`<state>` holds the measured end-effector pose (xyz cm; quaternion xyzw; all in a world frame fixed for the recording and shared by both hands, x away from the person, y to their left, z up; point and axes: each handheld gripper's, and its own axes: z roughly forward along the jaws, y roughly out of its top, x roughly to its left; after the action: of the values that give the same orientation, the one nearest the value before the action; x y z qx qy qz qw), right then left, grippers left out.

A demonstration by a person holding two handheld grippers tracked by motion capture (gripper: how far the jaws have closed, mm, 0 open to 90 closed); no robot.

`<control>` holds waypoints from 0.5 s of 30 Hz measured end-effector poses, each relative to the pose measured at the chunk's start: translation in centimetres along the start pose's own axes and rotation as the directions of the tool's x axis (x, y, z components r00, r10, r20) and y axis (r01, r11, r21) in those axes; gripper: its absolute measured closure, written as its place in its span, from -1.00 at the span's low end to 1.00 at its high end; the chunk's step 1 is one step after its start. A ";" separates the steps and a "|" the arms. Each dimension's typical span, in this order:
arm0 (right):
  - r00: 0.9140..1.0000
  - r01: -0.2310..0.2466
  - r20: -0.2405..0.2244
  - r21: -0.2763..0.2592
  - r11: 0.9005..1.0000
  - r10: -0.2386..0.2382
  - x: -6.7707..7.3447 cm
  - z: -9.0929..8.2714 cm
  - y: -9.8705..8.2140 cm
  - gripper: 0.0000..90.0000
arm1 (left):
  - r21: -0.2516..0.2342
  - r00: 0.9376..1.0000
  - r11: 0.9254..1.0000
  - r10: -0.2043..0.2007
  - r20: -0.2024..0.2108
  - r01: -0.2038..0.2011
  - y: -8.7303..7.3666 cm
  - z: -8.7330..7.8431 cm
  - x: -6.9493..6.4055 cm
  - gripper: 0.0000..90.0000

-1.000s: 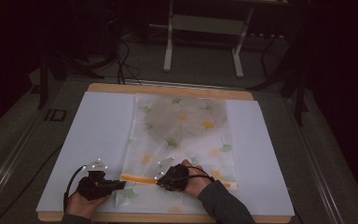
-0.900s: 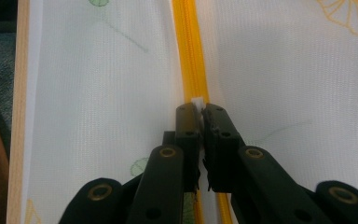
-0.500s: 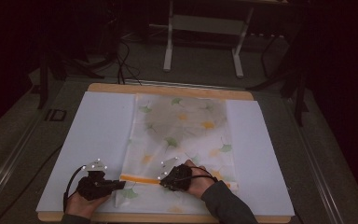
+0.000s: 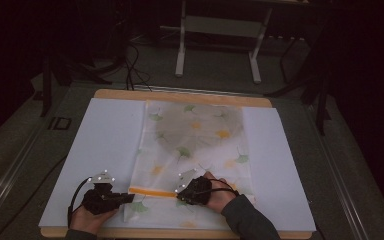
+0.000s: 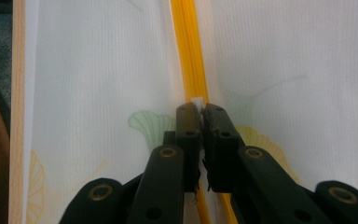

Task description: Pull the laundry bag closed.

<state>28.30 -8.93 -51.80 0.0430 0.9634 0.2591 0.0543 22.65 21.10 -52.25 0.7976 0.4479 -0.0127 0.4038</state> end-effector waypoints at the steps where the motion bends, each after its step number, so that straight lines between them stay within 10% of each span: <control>1: 1.000 -0.006 0.001 -0.005 1.000 0.006 0.0 0.0 -0.1 0.90 | 0.000 1.000 1.000 0.000 0.000 0.000 0.0 0.0 0.0 0.96; 15: 1.000 -0.018 0.006 -0.002 1.000 0.018 -0.1 -0.6 -1.1 0.90 | -0.001 1.000 1.000 0.001 0.000 -0.001 0.0 0.0 0.0 0.96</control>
<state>28.30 -10.19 -51.81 0.0525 0.9625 0.2605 0.0547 22.64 21.14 -52.23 0.7977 0.4475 -0.0120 0.4041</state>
